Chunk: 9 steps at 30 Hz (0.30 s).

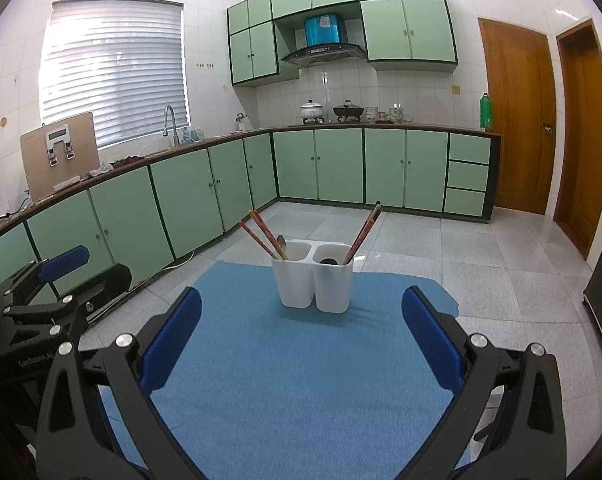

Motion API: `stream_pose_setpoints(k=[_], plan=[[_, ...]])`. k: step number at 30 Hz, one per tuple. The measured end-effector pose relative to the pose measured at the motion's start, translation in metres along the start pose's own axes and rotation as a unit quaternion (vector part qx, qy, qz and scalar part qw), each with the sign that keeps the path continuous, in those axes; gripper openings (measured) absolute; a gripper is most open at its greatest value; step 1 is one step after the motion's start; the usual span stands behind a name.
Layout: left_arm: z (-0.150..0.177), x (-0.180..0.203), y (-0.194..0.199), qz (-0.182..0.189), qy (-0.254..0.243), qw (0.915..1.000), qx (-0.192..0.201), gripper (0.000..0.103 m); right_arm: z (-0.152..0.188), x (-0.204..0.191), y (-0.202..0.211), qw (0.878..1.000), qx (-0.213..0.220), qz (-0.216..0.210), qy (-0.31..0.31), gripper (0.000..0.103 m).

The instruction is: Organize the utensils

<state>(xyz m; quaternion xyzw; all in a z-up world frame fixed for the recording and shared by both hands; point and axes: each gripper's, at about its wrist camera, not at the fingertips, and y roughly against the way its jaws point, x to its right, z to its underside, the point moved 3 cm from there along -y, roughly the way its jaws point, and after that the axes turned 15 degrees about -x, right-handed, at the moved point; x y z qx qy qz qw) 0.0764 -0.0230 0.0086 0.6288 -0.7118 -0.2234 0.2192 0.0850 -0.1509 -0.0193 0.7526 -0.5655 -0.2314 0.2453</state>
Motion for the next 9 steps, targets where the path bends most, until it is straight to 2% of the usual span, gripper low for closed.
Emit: stream_pose_setpoints(k=[9], plan=[[0.0010,0.0004,-0.0017,-0.004,0.001,1.0000,-0.003,0.093,0.0011,0.0017,-0.0026,1.000,-0.001,0.000,-0.003,0.097]])
